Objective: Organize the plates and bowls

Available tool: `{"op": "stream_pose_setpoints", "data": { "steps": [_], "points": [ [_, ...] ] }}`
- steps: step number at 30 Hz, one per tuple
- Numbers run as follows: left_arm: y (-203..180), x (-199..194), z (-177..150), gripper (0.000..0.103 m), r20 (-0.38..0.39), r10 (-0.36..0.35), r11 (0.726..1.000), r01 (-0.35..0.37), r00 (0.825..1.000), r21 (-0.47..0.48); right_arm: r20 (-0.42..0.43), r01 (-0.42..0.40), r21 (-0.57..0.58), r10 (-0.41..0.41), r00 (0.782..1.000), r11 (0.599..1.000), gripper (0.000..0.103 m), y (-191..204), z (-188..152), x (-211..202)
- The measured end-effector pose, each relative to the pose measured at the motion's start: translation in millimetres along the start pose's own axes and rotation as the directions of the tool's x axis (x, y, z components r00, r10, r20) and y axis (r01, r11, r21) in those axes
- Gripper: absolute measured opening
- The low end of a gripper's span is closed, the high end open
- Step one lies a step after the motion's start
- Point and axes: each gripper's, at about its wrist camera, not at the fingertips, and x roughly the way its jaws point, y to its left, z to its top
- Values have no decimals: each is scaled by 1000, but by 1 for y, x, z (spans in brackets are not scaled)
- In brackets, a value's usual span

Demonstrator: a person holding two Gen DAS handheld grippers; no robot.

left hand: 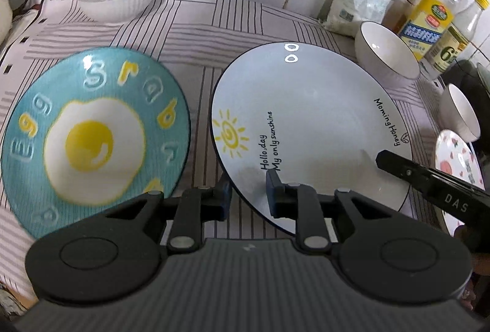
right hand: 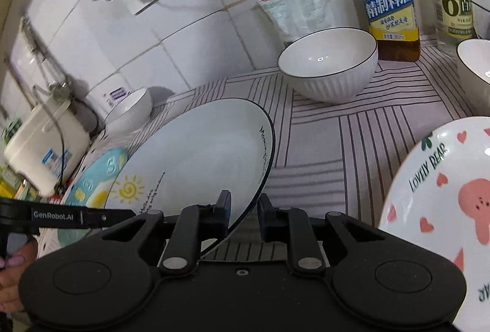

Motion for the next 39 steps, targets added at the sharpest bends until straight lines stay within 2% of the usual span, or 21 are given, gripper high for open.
{"op": "stream_pose_setpoints", "data": {
  "steps": [11,16,22,27,31,33,37,39],
  "points": [
    [2,32,42,21,-24,2,1000,-1,1000,31,15,66,106,-68,998,992,23,-6,19,38],
    [0,42,55,21,-22,20,998,-19,1000,55,16,110,70,-111,994,992,23,-5,27,52],
    [2,50,60,22,-41,39,998,-36,998,57,12,115,58,-116,993,992,23,-6,28,56],
    [1,47,58,24,-49,46,998,-43,998,46,-8,144,3,-144,990,990,31,2,29,57],
    [3,27,55,34,-18,33,999,-32,999,40,21,171,-62,-170,985,983,38,13,29,40],
    [4,14,53,40,4,32,999,-32,999,41,35,164,-70,-161,986,984,42,17,28,28],
    [13,-11,48,44,33,42,998,-43,999,45,52,143,-87,-138,989,986,49,29,26,7],
    [21,-25,44,47,42,44,998,-45,998,37,54,135,-101,-130,990,986,56,37,24,-1]
  ]
}}
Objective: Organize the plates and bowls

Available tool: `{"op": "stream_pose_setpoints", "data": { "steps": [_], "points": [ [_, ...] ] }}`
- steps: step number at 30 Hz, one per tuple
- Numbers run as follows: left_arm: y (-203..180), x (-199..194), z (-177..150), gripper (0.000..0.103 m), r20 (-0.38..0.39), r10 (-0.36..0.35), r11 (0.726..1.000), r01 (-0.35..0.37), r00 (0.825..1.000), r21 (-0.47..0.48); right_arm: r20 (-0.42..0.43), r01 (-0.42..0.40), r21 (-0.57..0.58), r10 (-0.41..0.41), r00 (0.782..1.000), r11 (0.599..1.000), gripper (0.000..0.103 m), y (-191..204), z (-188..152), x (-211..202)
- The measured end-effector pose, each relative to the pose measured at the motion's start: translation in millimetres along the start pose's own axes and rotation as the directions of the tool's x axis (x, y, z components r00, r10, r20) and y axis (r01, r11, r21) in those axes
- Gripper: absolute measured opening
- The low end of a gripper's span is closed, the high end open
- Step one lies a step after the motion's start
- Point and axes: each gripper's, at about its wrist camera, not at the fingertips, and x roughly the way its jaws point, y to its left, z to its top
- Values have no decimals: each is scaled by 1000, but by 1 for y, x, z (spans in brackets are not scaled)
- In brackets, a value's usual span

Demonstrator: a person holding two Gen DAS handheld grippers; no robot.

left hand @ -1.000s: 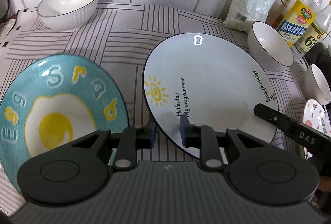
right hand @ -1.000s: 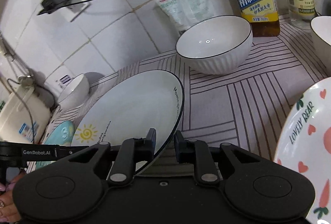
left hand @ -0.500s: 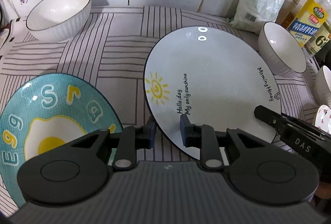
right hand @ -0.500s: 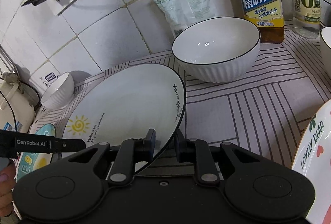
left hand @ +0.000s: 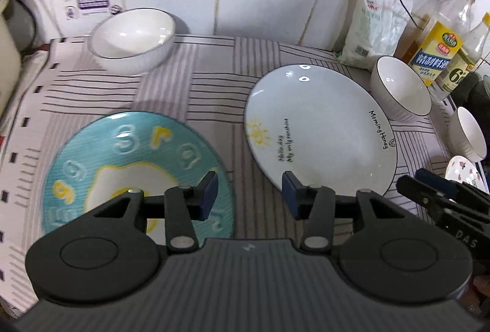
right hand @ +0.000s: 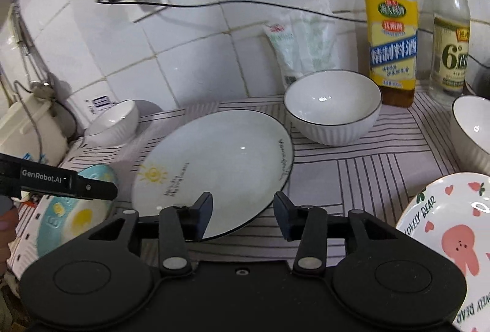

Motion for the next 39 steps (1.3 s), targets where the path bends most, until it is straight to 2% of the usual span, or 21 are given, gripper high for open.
{"op": "stream_pose_setpoints", "data": {
  "steps": [3,8,18,27,30,35,39],
  "points": [
    [14,-17,-7,47,15,3,1000,-2,1000,-14,3,-20,-19,20,1000,1000,62,14,-1,-12],
    [42,-45,-19,48,36,32,999,-31,999,-20,20,-49,-45,50,999,998,67,39,-2,-32],
    [92,-75,-49,62,56,74,997,-73,996,-20,12,-122,-163,125,992,979,74,102,-10,-53],
    [139,-60,-77,64,6,104,989,-102,995,-111,-39,-185,-220,181,983,958,74,142,-28,-35],
    [148,-53,-83,64,7,108,986,-106,994,-132,-33,-201,-226,198,980,953,75,151,-36,-25],
    [150,-45,-86,64,29,123,987,-119,992,-111,-9,-185,-212,187,982,960,75,155,-47,1],
    [150,-34,-86,64,42,136,988,-132,990,-81,-36,-162,-227,158,987,960,75,154,-54,26]
  ]
}}
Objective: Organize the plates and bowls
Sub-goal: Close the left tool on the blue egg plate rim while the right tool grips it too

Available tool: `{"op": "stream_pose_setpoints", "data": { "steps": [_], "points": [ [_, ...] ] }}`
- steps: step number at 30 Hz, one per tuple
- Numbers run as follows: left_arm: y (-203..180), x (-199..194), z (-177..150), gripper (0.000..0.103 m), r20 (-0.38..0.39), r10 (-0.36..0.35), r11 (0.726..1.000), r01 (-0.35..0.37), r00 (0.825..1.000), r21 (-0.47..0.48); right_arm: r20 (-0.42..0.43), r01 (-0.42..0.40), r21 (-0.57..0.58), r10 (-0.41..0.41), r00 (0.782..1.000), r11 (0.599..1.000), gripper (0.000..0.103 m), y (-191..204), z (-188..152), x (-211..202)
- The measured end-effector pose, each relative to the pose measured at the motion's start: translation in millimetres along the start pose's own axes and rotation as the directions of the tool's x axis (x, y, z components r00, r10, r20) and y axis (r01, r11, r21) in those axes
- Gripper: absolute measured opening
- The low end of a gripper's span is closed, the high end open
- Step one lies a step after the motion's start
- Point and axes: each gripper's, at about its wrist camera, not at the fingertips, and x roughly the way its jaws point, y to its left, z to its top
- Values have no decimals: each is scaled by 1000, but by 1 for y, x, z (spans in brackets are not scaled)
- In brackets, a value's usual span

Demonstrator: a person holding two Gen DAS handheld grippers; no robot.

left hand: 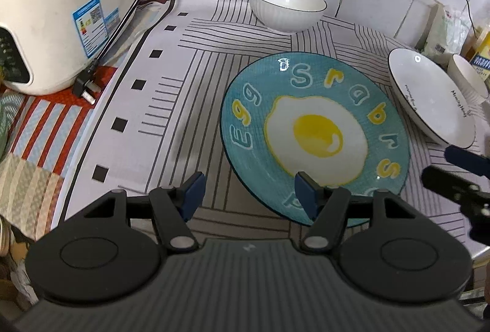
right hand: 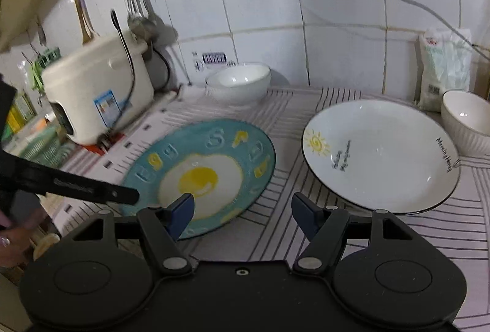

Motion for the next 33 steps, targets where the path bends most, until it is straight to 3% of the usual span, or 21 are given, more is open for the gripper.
{"op": "stream_pose_setpoints", "data": {
  "steps": [8,13,15,18,26,33],
  "points": [
    [5,26,8,62,-22,3,999,-4,1000,-40,-51,-53,50,56,997,997,71,-5,-6,34],
    [11,36,17,57,-42,-1,997,-2,999,-73,-65,-64,121,72,995,991,51,-11,-6,45],
    [10,38,20,48,-41,3,998,-5,999,-61,-64,-78,129,87,994,989,37,-11,-5,48],
    [10,39,24,34,-46,-25,998,22,999,-58,-71,-72,144,83,994,987,27,-13,-5,50],
    [15,40,28,29,-67,-42,995,36,997,-89,-116,-90,230,120,986,969,24,-21,-2,59],
    [14,41,28,29,-78,-36,992,26,996,-121,-100,-110,253,139,985,961,23,-26,-3,63]
  ]
}}
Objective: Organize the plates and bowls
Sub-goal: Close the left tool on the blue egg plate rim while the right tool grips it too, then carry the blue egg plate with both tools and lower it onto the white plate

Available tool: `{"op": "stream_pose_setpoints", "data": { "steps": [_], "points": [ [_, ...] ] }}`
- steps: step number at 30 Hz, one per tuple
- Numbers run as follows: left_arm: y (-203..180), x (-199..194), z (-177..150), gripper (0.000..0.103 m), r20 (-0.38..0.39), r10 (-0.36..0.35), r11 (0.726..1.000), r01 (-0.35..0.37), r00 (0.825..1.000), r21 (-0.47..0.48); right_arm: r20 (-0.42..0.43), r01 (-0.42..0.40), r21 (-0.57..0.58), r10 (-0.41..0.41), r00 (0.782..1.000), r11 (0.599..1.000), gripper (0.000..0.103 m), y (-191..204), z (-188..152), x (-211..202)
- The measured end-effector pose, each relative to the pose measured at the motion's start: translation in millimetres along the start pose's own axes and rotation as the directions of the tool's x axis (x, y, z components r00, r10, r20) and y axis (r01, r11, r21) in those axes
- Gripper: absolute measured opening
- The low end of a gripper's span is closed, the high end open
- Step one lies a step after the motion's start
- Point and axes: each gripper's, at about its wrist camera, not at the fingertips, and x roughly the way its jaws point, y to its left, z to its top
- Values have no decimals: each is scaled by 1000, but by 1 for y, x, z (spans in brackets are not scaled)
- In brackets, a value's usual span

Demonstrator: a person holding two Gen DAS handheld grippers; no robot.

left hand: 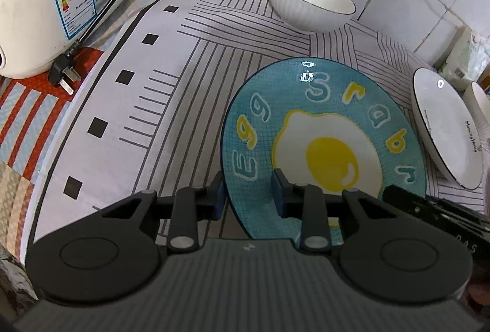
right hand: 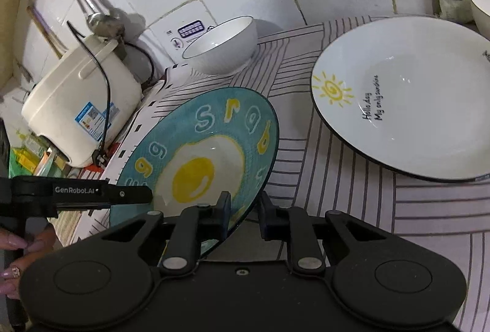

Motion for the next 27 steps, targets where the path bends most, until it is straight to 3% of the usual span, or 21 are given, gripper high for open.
{"op": "stream_pose_setpoints", "data": {
  "steps": [3,6,12,18,27],
  "points": [
    [-6,-8,1,29,-22,15,1000,-15,1000,5,-8,-3,-61,3,1000,998,23,4,0,-4],
    [-16,-24,0,29,-1,15,999,-15,1000,52,-3,-50,-50,50,999,998,23,-3,-1,-16],
    [-40,-57,3,29,15,-23,996,22,1000,92,33,-49,-42,51,998,998,23,-2,2,-56],
    [-72,-79,13,29,35,-100,984,94,994,150,88,-6,-34,9,996,999,24,-8,12,-102],
    [-124,-73,24,29,25,-178,962,168,984,216,149,80,23,-82,985,997,24,-37,24,-143]
  ]
}}
